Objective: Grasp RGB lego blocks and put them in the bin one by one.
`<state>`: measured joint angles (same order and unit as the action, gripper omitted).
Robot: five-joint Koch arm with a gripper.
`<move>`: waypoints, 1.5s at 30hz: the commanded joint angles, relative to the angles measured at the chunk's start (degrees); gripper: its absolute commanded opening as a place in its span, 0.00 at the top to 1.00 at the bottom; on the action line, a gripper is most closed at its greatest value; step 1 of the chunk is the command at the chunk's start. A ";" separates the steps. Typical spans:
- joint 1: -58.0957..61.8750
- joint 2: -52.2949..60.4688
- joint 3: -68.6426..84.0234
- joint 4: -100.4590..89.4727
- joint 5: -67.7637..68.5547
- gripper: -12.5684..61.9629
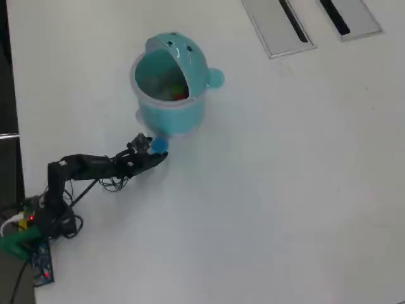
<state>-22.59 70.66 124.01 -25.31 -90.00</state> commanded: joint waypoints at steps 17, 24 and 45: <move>-0.62 -6.94 -7.29 -15.91 10.20 0.57; -0.44 -4.04 -4.92 -16.35 10.55 0.57; 1.41 20.74 3.43 -8.61 13.62 0.57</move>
<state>-21.45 87.36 129.38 -33.49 -76.82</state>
